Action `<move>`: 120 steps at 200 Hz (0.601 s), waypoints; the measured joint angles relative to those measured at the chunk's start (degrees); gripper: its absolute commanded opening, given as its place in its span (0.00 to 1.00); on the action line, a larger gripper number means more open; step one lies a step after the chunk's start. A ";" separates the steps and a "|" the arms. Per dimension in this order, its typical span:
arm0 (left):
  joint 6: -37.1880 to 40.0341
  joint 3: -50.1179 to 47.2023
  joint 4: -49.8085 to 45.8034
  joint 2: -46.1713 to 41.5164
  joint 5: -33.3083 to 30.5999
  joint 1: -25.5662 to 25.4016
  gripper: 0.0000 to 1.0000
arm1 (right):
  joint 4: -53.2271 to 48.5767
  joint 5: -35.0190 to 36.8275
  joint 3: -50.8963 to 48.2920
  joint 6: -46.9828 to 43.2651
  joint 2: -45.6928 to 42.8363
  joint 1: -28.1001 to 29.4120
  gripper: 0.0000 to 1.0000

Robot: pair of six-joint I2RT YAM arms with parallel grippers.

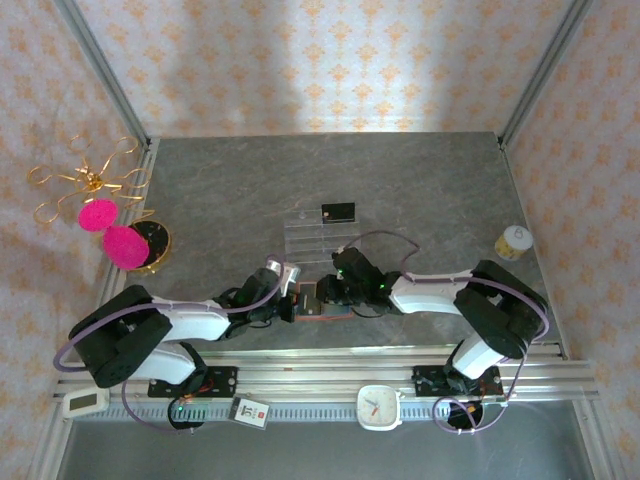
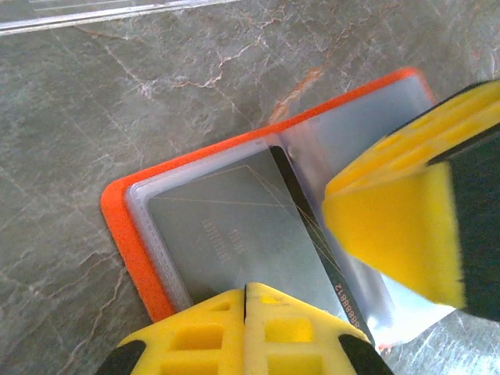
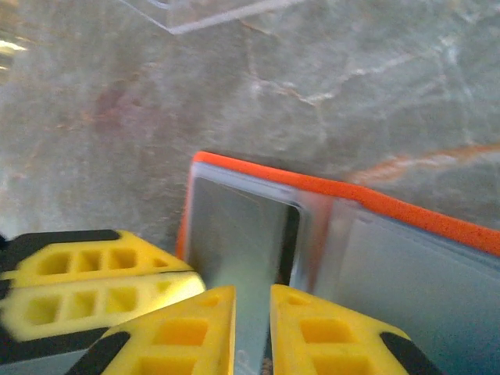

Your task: Take the credit cards out of the card holder

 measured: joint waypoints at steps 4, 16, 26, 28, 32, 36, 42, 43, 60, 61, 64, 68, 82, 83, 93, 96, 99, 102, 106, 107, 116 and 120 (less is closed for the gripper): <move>-0.02 0.00 0.22 0.11 -0.04 -0.02 0.00 | 0.00 0.11 -0.13 0.17 0.22 0.00 0.18; -0.42 -0.02 0.79 0.50 -0.02 -0.28 0.00 | 0.09 0.28 -0.35 0.37 0.79 0.00 0.17; -0.63 -0.04 1.33 0.85 -0.02 -0.50 0.00 | 0.28 0.33 -0.35 0.37 1.05 0.02 0.17; -0.68 -0.07 1.49 0.98 -0.04 -0.59 0.00 | 0.31 0.33 -0.35 0.37 1.11 0.04 0.17; -0.83 -0.07 1.84 1.20 -0.04 -0.76 0.00 | 0.33 0.42 -0.33 0.37 1.18 0.09 0.17; -0.90 -0.07 2.19 1.40 -0.02 -0.81 0.00 | 0.33 0.55 -0.33 0.37 1.25 0.15 0.17; -1.03 -0.09 2.71 1.70 -0.02 -1.07 0.00 | 0.37 0.68 -0.31 0.37 1.36 0.20 0.16; -1.03 -0.09 2.75 1.75 -0.04 -1.09 0.00 | 0.35 0.70 -0.28 0.37 1.38 0.22 0.16; -1.38 -0.39 3.96 2.19 0.00 -1.16 0.00 | 0.26 1.09 -0.15 0.52 1.62 0.33 0.09; -1.42 -0.42 3.96 2.19 -0.02 -1.16 0.00 | 0.28 1.09 -0.15 0.50 1.62 0.33 0.09; -1.46 -0.52 4.17 2.19 -0.04 -1.16 0.00 | 0.24 1.14 -0.15 0.42 1.64 0.33 0.09; -1.53 -0.68 4.42 2.19 -0.04 -1.16 0.00 | 0.20 1.14 -0.15 0.52 1.66 0.33 0.09; -1.97 -1.01 5.01 2.19 -0.07 -1.16 0.00 | 0.11 1.36 -0.15 0.79 1.66 0.33 0.11; -1.99 -1.03 5.03 2.19 -0.07 -1.16 0.00 | 0.11 1.33 -0.15 0.79 1.66 0.33 0.11; -2.36 -1.07 5.18 2.19 -0.07 -1.16 0.00 | 0.15 1.38 -0.15 0.83 1.66 0.37 0.14; -2.34 -1.07 5.22 2.19 -0.07 -1.16 0.00 | 0.17 1.38 -0.15 1.03 1.64 0.37 0.14; -2.38 -1.09 5.22 2.19 -0.07 -1.16 0.00 | 0.24 1.38 -0.17 0.96 1.64 0.39 0.14; -2.43 -1.11 5.25 2.19 -0.07 -1.16 0.00 | 0.31 1.40 -0.20 1.11 1.60 0.44 0.15; -2.49 -1.14 5.29 2.19 -0.04 -1.16 0.00 | 0.33 1.40 -0.20 1.03 1.57 0.46 0.15; -2.51 -1.14 5.29 2.19 -0.04 -1.16 0.00 | 0.37 1.40 -0.22 1.05 1.53 0.48 0.15; -2.54 -1.22 5.49 2.19 -0.04 -1.16 0.00 | 0.63 1.57 -0.46 1.20 1.36 0.55 0.14; -2.56 -1.29 5.64 2.19 -0.02 -1.16 0.00 | 0.92 1.57 -0.66 1.25 1.22 0.55 0.13</move>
